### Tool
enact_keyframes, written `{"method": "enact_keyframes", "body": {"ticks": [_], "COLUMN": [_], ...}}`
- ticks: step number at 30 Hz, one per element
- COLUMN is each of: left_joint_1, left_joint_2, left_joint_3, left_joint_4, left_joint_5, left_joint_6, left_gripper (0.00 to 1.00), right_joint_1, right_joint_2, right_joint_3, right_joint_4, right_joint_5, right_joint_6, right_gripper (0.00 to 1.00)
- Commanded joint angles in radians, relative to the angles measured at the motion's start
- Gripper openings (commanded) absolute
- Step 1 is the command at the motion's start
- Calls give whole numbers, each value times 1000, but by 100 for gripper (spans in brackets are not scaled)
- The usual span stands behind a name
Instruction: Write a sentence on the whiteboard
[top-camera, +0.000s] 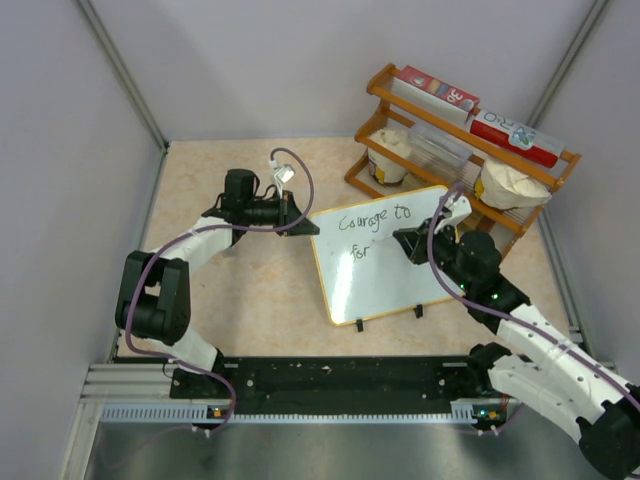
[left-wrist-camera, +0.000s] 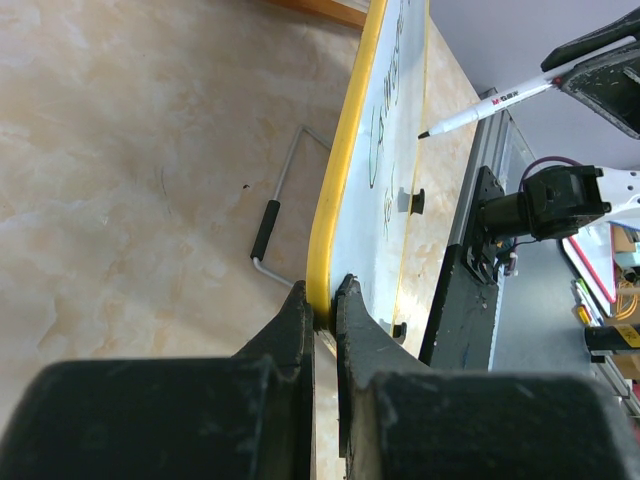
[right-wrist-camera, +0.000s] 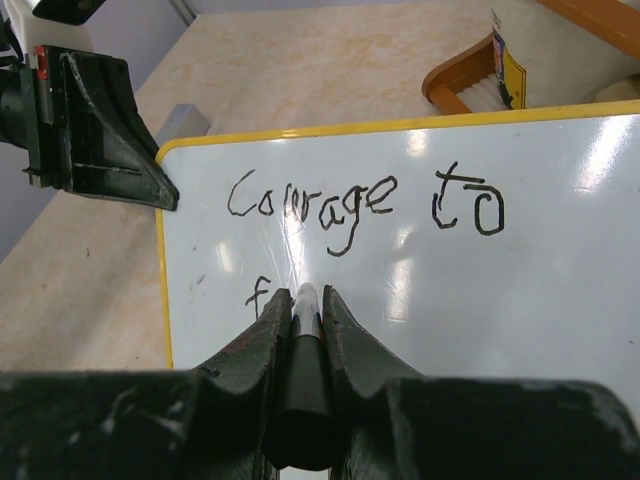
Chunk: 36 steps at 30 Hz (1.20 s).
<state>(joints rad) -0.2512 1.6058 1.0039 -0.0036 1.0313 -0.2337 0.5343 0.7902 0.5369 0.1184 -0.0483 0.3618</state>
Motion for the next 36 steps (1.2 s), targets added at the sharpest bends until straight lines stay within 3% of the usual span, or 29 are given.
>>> {"method": "enact_keyframes", "body": {"ticks": [1,20,36], "left_joint_1": [-56,-57,-57], "left_joint_2": [34,39,39], "left_joint_3": [-47,-45,-42], "left_joint_4": [-44,-45,-45], "left_joint_5": [-94,-93,-89], "left_joint_6": [191,189,189], "left_gripper": [0,0,0], "right_joint_1": [-2,0,0], "right_joint_2": [-3,64,18], "right_joint_3": [14,-2,-29], "right_joint_4": [18,10,-49], "right_joint_5": [36,-12,-35], "right_joint_6": [-14,-12,-12], "right_gripper": [0,0,0]}}
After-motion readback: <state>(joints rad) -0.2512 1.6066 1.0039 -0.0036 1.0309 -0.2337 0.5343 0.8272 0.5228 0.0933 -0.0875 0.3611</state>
